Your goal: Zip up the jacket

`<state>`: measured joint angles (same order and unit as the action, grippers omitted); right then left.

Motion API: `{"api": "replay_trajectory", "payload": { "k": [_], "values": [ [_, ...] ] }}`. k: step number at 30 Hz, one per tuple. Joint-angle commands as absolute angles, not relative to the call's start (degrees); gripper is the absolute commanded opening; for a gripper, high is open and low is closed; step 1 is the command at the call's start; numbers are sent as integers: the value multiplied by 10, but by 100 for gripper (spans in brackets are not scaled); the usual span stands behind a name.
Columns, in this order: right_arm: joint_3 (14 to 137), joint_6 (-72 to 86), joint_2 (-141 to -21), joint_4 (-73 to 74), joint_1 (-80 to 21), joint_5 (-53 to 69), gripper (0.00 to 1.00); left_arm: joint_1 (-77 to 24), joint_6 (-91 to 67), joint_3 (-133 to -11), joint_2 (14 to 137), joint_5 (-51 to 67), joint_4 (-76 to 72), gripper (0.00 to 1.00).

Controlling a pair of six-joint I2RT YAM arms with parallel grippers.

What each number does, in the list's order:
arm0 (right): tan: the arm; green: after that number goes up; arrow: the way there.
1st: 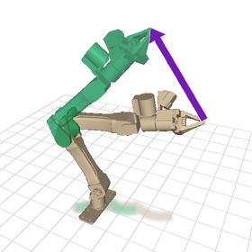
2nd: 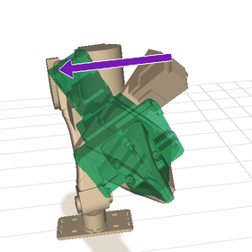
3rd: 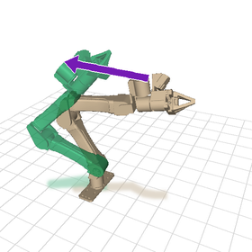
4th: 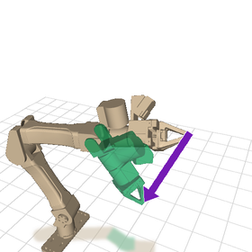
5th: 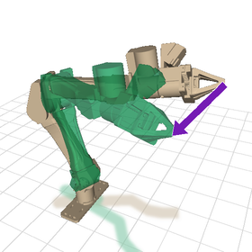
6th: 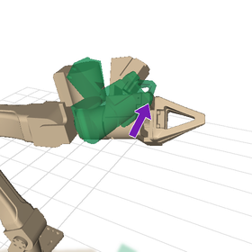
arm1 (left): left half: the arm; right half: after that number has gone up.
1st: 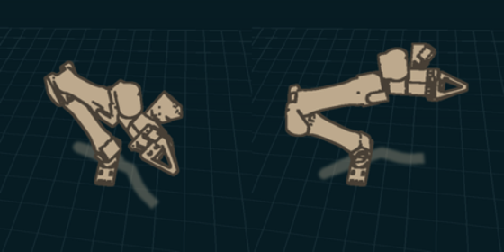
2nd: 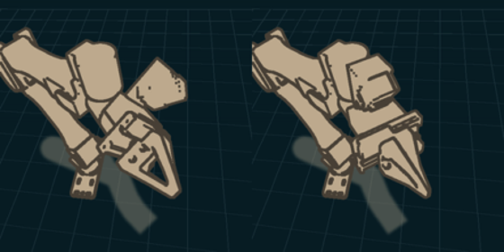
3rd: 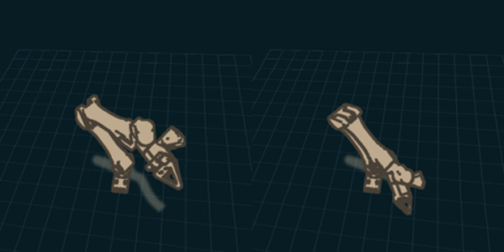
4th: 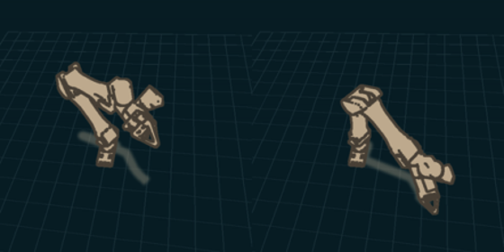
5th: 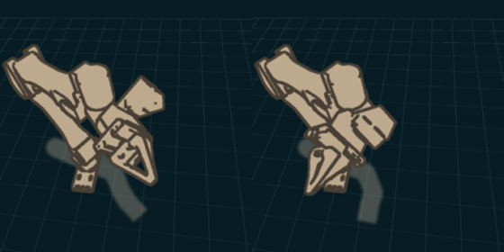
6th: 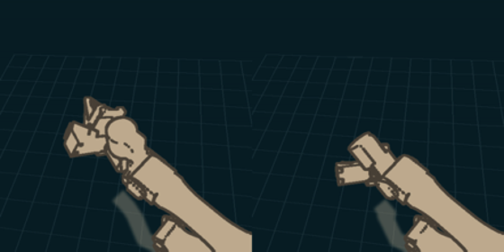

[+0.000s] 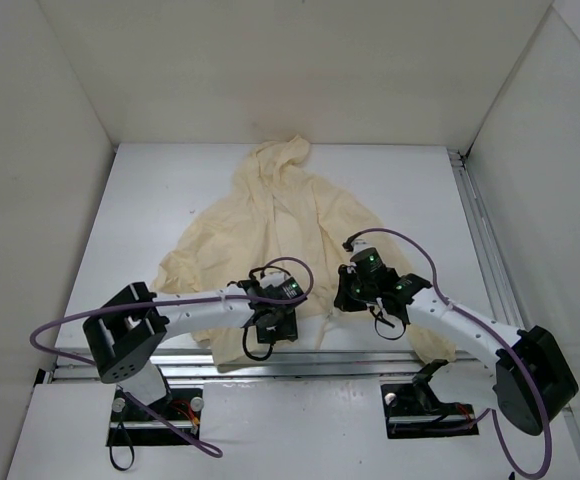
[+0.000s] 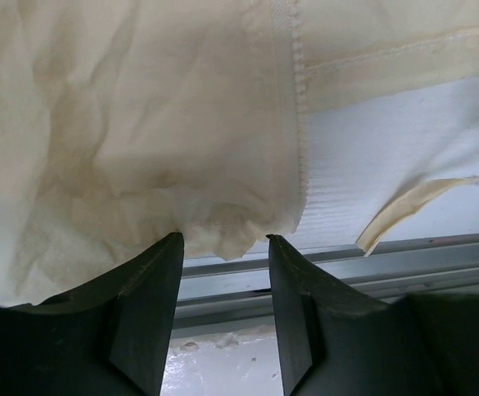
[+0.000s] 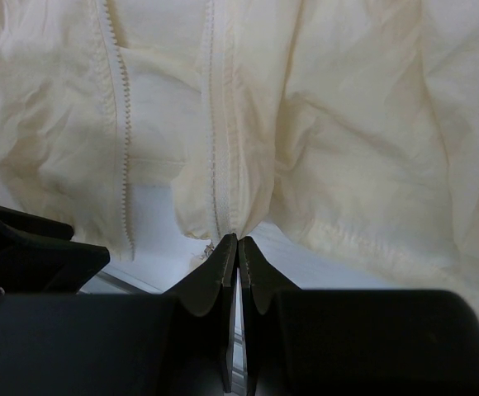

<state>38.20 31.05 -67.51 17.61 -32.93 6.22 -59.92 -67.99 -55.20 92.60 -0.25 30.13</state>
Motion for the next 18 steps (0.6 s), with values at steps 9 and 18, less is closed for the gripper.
{"api": "replay_trajectory", "payload": {
  "k": [9,18],
  "values": [
    [380,300,-657,161,-318,75,0,-603,-686,-584,941,-11,292,44],
    [374,296,-653,161,-316,77,0,-603,-689,-579,976,14,286,41]
  ]
}}
